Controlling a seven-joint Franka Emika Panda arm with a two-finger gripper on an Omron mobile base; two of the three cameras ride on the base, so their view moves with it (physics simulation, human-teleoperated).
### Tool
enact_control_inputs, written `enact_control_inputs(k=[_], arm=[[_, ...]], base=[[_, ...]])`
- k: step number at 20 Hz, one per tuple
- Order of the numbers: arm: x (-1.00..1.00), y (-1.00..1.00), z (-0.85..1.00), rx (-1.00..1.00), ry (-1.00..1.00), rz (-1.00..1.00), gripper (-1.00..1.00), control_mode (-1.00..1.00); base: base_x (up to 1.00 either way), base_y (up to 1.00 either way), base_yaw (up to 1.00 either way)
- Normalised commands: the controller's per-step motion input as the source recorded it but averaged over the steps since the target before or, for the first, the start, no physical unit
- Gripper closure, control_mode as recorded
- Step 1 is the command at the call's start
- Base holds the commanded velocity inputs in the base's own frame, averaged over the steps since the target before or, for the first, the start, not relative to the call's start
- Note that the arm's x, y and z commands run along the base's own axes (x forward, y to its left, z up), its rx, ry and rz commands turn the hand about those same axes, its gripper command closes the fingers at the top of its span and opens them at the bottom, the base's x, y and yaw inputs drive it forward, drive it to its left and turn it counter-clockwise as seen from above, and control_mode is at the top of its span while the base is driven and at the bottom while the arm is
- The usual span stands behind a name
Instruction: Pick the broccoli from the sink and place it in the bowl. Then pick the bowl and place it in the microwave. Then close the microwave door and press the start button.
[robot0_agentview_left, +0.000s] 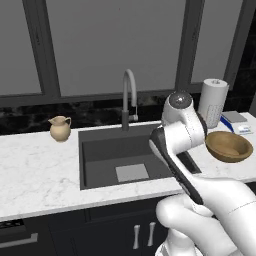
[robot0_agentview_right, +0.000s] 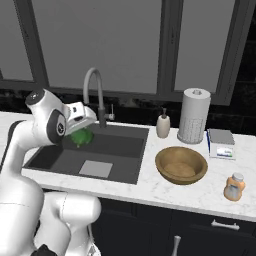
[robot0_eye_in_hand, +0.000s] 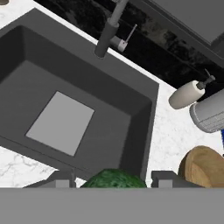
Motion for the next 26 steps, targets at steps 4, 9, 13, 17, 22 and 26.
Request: enact_control_inputs(k=[4,9,13,17,22,26], arm=[[0.03,-0.91,0.02,0.0,0.16,0.0,1.0,-1.0],[0.18,-0.82,0.05,0.0,0.2,0.0,1.0,-1.0],[0.37,-0.83,0.01,0.0,0.2,0.0,1.0,-1.0],[0.48,-0.81,0.0,0.0,0.19,0.0,1.0,-1.0],[0.41,-0.91,0.0,0.04,0.05,0.0,1.0,-1.0],[0.14,-0.98,0.0,0.09,0.0,0.02,1.0,-1.0]], base=[[0.0,0.0,0.0],[0.0,0.0,0.0],[0.0,0.0,0.0],[0.0,0.0,0.0],[0.0,0.0,0.0],[0.0,0.0,0.0]])
